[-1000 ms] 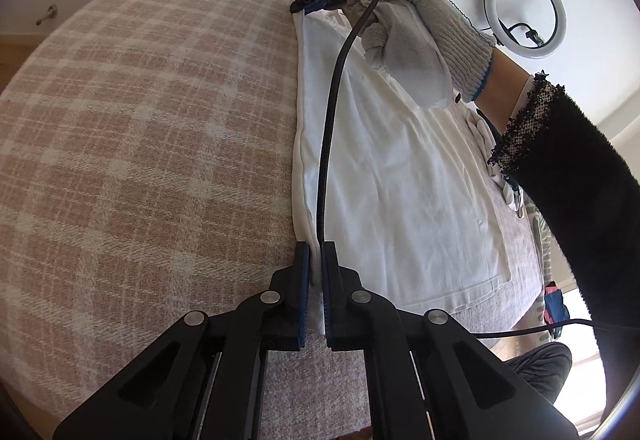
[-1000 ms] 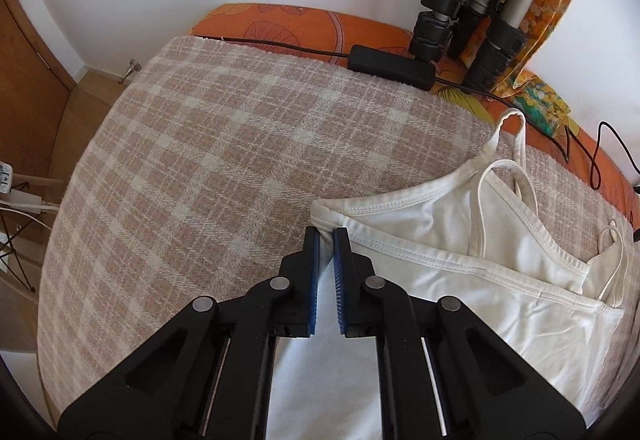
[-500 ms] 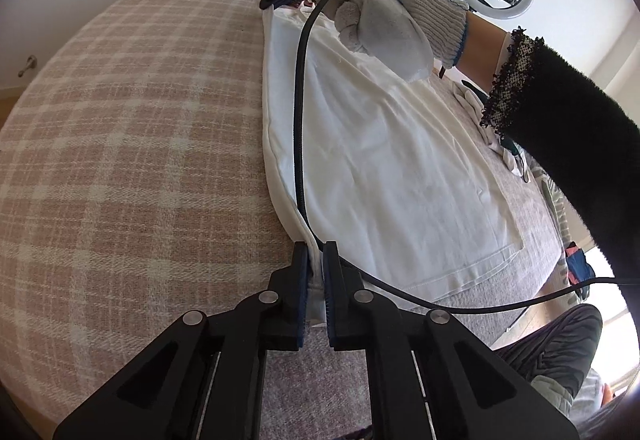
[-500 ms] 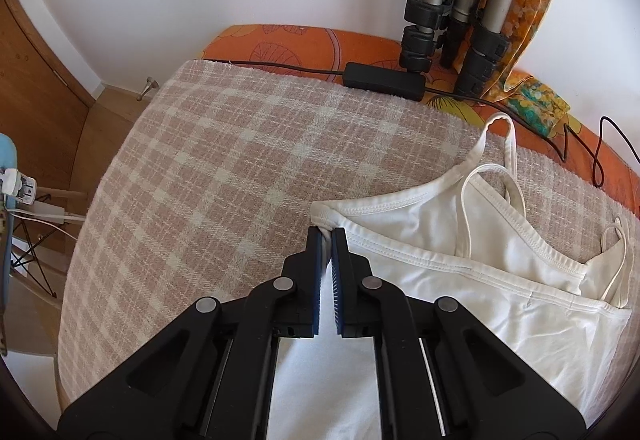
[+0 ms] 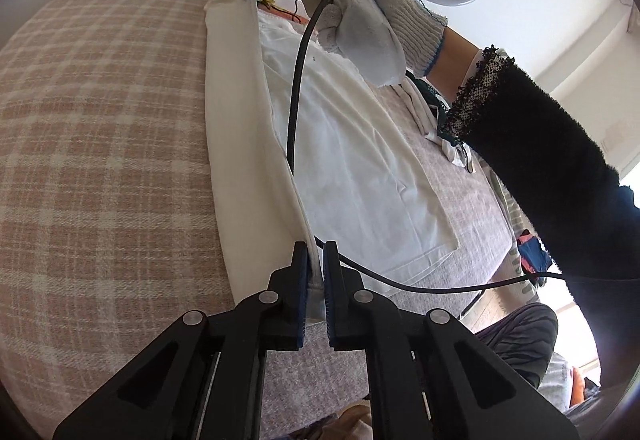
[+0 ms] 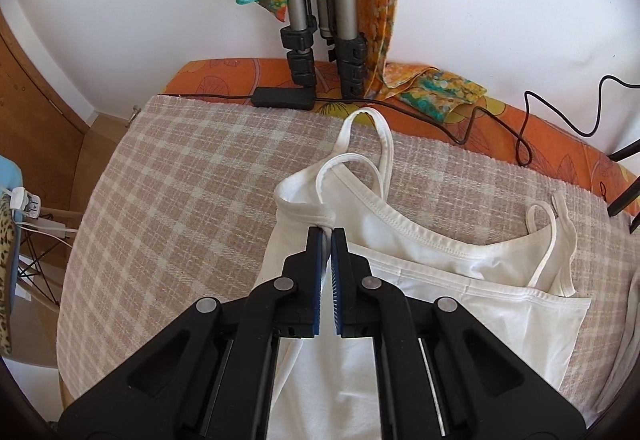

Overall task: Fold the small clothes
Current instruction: 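Fold the held side edge over toward the slip's center, then open both tools, then move both tools over to the slip's other side edge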

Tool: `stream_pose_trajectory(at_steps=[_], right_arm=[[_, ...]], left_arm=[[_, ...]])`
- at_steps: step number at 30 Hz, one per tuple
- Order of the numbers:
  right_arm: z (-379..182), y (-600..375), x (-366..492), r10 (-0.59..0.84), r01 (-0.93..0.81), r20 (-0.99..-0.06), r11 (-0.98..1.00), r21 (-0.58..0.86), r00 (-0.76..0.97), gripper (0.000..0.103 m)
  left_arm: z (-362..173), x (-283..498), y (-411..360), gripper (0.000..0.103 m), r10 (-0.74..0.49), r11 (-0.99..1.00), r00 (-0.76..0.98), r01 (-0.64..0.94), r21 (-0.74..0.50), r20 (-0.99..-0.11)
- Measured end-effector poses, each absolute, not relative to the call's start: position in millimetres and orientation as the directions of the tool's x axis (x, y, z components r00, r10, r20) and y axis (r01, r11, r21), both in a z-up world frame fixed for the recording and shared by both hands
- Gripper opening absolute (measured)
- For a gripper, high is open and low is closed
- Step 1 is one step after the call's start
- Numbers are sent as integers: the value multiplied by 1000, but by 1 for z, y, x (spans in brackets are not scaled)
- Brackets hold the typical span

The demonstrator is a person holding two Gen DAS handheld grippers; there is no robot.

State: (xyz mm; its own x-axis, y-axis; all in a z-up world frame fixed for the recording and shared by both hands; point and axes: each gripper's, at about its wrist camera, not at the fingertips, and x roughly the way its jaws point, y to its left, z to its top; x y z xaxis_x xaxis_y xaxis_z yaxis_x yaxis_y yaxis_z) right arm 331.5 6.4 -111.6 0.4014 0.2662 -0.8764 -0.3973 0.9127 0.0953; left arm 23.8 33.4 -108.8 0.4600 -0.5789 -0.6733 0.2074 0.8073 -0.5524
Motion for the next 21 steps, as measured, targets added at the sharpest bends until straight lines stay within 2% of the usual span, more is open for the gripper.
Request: stream_pose_trajectory(at_steps=[10, 13, 14, 16, 18, 21], right_arm=[[-142, -23, 341, 163, -314, -902, 949, 32, 401, 5], [-144, -28, 343, 172, -299, -907, 953, 54, 385, 6], [-144, -31, 342, 184, -306, -905, 950, 63, 385, 7], [-138, -36, 339, 186, -309, -896, 949, 58, 402, 20], [-127, -46, 332, 196, -303, -878, 951, 62, 437, 49], [-107, -67, 318, 255, -300, -839, 947, 116, 481, 53]], left_arm=[[-120, 34, 0, 6, -587, 808, 396, 243, -536, -706], [-123, 34, -5, 6, -597, 802, 370, 251, -542, -711], [-124, 33, -7, 12, -597, 802, 358, 256, -539, -718], [-123, 30, -13, 22, -601, 799, 345, 276, -534, -721], [-120, 26, -19, 30, -595, 802, 340, 306, -512, -728], [-114, 20, -28, 38, -591, 802, 345, 346, -486, -730]])
